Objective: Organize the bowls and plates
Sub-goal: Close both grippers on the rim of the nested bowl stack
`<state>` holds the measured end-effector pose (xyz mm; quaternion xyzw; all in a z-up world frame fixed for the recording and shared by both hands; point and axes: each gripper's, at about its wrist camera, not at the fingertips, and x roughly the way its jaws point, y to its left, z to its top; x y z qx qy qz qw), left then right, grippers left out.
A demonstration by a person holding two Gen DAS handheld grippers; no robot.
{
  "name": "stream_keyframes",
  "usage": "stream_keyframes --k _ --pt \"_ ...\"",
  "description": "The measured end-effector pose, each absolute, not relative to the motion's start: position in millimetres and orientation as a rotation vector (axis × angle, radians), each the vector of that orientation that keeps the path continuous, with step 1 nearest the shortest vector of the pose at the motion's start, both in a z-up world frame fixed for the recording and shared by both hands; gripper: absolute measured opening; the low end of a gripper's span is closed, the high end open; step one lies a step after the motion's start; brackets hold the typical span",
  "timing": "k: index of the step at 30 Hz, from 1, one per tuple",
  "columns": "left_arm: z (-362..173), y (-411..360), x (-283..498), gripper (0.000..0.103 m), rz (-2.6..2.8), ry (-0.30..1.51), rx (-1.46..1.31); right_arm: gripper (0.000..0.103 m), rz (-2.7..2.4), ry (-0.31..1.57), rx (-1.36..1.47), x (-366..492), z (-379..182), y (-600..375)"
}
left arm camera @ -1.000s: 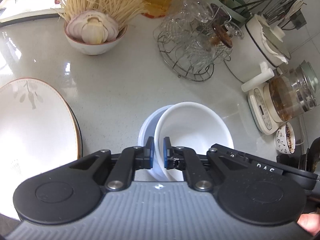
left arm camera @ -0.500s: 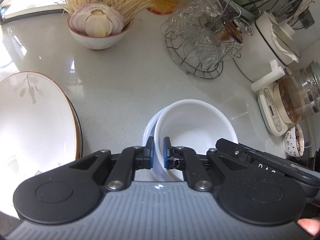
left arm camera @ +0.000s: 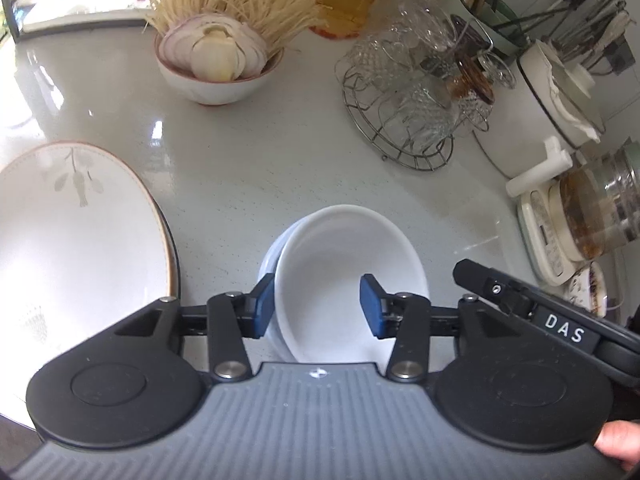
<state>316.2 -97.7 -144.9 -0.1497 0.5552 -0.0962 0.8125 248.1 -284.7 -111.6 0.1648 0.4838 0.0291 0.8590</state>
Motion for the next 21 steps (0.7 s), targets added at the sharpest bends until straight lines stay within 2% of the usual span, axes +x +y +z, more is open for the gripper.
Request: stream_keyframes --k 3,14,16,21 --pt "-145.3 -94.1 315.2 0.058 -0.198 1.181 -0.329 0.043 0.062 1.050 0.375 251.6 -118.4 -289.2" --pt "-139.7 -88.2 310.9 0.058 -0.165 1.159 -0.310 0.044 0.104 1.117 0.477 253.8 -131.1 -290.6" --pt "-137.3 -89.1 310.2 0.064 -0.173 1.155 -0.289 0.045 0.131 1.125 0.501 255.3 -133.1 -288.7" --pt "-131.4 -89.2 307.3 0.064 -0.165 1.133 -0.254 0.045 0.169 1.146 0.525 261.6 -138.3 -280.7"
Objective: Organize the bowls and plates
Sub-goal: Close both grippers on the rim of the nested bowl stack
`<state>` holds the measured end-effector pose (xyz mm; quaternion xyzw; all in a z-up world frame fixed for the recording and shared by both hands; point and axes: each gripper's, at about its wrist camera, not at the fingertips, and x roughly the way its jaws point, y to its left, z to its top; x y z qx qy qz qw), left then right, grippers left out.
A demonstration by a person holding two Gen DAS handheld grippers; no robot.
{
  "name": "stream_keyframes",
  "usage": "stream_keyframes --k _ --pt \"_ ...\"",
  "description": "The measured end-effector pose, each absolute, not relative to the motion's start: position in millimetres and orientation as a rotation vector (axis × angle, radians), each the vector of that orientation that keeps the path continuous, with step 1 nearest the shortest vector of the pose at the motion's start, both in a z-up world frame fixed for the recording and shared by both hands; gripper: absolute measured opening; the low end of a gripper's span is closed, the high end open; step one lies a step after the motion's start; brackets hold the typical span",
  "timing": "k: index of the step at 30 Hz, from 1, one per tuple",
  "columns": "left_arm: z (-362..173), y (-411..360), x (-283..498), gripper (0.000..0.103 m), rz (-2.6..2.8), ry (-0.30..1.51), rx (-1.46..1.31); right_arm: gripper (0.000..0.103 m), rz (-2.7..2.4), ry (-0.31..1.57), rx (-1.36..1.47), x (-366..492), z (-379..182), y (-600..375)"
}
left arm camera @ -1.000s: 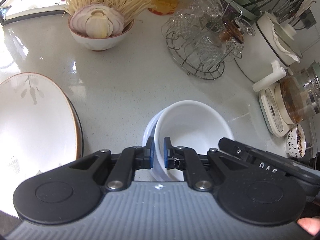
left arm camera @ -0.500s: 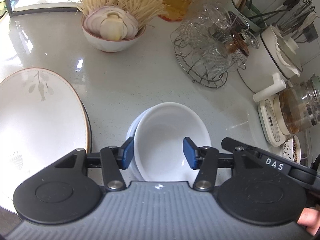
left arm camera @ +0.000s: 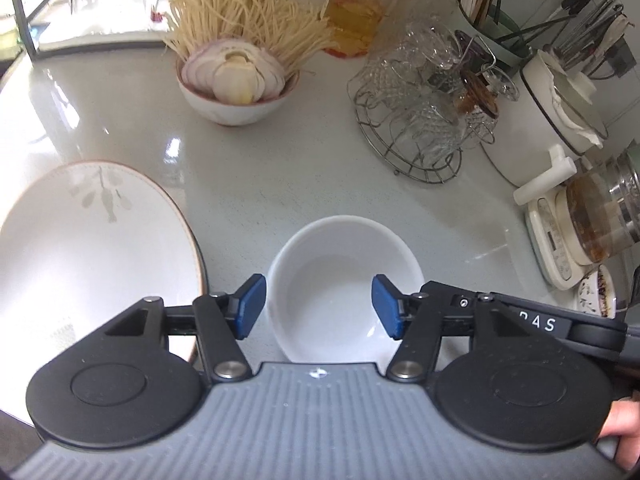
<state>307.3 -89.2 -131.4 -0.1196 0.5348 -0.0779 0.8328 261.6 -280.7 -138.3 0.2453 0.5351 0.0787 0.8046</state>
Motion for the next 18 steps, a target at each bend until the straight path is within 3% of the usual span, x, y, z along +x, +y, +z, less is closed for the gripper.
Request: stream_keyframes --k 18 --pt "-173.1 -83.0 308.1 0.059 -0.096 1.170 -0.288 0.045 0.261 1.192 0.554 278.5 -160.8 -264.6"
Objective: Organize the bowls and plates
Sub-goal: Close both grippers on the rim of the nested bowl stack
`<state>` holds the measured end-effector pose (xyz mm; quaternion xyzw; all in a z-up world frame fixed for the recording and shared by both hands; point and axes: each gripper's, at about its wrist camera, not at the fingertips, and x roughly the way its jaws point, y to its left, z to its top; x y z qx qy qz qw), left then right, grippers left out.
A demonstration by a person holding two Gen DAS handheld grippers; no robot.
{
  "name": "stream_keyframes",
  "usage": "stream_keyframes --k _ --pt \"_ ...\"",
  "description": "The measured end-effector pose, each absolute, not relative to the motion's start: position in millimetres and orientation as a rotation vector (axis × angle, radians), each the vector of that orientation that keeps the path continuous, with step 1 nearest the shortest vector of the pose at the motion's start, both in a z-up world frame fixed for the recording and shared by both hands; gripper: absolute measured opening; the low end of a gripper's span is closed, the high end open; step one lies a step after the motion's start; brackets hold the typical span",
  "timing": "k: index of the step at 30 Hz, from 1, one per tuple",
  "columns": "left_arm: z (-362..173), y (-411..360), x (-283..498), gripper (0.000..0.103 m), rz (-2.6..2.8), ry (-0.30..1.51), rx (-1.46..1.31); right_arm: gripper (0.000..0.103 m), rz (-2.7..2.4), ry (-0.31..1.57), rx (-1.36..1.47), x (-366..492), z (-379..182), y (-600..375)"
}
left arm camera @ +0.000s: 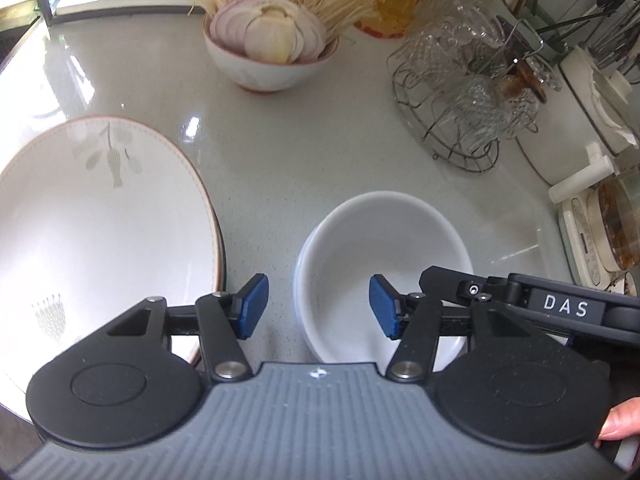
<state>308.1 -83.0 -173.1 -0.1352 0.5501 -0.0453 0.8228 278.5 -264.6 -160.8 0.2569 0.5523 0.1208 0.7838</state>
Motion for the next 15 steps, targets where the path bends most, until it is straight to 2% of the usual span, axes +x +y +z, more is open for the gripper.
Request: stream_keyframes --k 5,10,12,15 --pt "-181.7 -82.7 307.2 0.048 -0.080 1.175 -0.320 0.044 0.268 1.208 0.558 279.2 -168.2 -267.3" --pt "-188.0 -83.3 306.2 0.032 -0.076 1.178 -0.343 0.030 0.270 1.232 0.553 280.8 -175.0 -268.7" --pt "-188.5 -82.8 305.6 0.028 -0.078 1.174 -0.348 0.029 0.271 1.232 0.551 280.8 -175.1 -269.2" --pt "-189.4 -82.7 305.7 0.023 -0.086 1.172 -0.352 0.021 0.276 1.224 0.542 280.5 -172.9 -268.9"
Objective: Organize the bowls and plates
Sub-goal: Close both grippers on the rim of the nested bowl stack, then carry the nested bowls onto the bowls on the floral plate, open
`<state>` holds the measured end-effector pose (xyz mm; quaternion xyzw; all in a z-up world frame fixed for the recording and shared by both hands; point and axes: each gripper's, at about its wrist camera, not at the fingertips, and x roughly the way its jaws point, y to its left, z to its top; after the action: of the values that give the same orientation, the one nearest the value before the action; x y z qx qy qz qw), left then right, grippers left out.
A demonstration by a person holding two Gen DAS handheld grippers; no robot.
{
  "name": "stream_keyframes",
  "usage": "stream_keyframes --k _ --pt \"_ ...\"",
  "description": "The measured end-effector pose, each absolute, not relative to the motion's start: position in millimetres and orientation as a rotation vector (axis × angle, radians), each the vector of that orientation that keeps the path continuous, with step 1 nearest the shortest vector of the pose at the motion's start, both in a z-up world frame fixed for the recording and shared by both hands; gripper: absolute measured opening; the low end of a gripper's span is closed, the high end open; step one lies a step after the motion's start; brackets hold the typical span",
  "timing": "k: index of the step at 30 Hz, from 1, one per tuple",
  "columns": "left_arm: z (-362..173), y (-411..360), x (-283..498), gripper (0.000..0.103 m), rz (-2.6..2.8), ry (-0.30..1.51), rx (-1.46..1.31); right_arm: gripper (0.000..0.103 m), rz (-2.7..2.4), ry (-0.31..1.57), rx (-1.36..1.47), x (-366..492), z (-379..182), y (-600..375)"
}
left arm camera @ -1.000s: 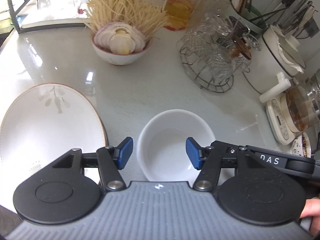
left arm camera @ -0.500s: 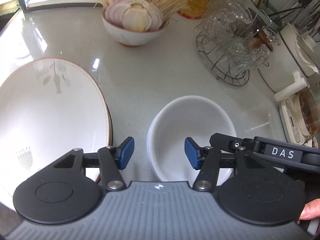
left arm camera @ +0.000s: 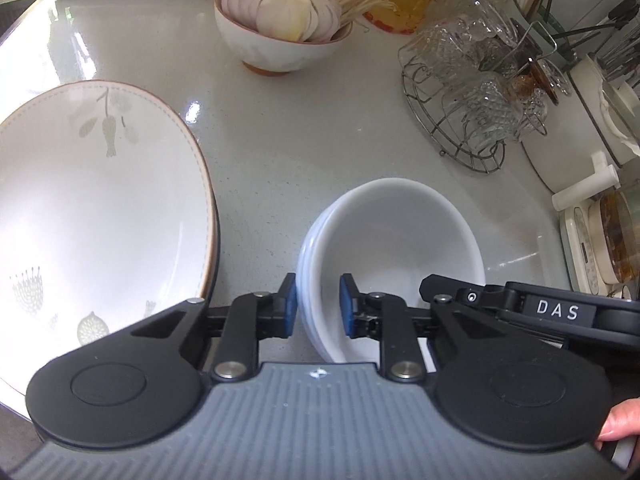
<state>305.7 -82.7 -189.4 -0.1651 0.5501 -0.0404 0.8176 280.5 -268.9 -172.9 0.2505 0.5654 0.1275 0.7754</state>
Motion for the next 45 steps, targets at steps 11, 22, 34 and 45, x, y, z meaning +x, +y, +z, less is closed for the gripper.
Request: stream_keyframes --k 11,22,34,45 --pt "-176.9 -81.7 307.3 0.023 -0.130 1.167 -0.339 0.019 0.241 1.210 0.505 275.4 -158.4 -262.1" --pt "-150.4 -65.0 304.8 0.023 -0.165 1.133 -0.336 0.019 0.223 1.176 0.466 268.3 -128.0 -246.6" --pt "-102.1 -42.2 300.1 0.023 -0.189 1.037 -0.332 0.020 0.227 1.075 0.461 268.2 -84.3 -226.9" --pt "-81.2 -0.4 289.3 0.023 -0.168 0.987 -0.348 0.020 0.271 1.043 0.423 268.4 -65.2 -184.0"
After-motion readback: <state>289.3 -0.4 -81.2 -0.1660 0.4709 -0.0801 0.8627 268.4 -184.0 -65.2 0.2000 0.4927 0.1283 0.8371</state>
